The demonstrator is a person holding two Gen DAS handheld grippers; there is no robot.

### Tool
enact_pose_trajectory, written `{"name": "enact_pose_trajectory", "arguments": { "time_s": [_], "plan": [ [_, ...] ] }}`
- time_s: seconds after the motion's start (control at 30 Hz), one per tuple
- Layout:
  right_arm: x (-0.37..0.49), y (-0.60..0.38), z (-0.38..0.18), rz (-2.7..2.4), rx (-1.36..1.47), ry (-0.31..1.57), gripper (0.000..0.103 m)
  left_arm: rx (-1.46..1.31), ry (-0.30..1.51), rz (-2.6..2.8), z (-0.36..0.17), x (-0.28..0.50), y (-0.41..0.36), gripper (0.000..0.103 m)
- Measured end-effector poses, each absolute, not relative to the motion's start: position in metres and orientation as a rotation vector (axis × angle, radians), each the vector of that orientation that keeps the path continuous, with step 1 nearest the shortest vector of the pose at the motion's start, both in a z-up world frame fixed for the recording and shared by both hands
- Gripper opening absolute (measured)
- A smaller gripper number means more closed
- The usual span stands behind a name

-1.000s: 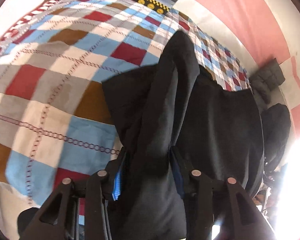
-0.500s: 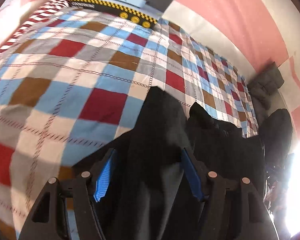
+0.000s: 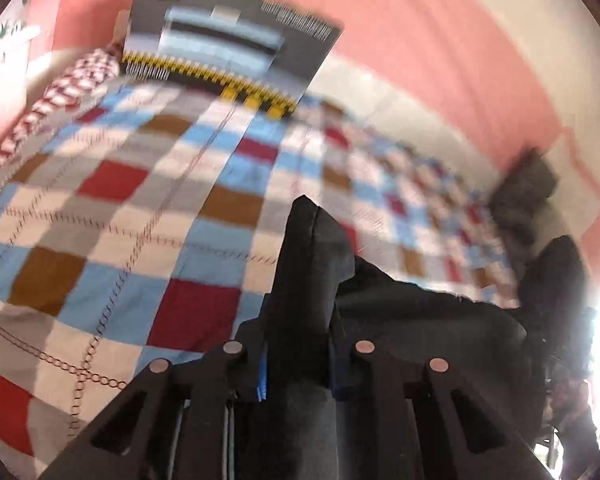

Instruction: Fold large clothes

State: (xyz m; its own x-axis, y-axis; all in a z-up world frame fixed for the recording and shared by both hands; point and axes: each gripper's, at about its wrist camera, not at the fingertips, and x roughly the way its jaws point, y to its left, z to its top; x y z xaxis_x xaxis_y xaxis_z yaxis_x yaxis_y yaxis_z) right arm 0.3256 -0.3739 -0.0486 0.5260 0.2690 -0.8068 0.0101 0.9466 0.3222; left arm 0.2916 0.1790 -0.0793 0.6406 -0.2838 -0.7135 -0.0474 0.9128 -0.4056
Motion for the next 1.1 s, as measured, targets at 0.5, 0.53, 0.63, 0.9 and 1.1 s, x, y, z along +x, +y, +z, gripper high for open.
{"name": "enact_pose_trajectory", "arguments": {
  "time_s": [0.5,0.53,0.63,0.9,1.1],
  "plan": [
    [0.352,-0.355,-0.105,0.070,0.211,1.095,0.019,-0.284,0.987,-0.009,-0.143,0.322,0.163,0.033],
    [0.351,-0.355,-0.102,0.071,0.203,1.097,0.020,-0.268,0.990,-0.001,-0.139,0.322,0.162,0.035],
    [0.342,-0.357,-0.086,0.075,0.206,1.093,0.024,-0.245,0.986,0.012,-0.123,0.316,0.163,0.039],
    [0.282,-0.361,-0.025,0.109,0.206,0.975,0.024,-0.275,0.923,0.034,-0.078,0.277,0.175,0.046],
    [0.222,-0.334,-0.009,0.194,0.207,0.929,0.024,-0.275,0.818,-0.094,-0.040,0.209,0.136,0.052]
  ]
}}
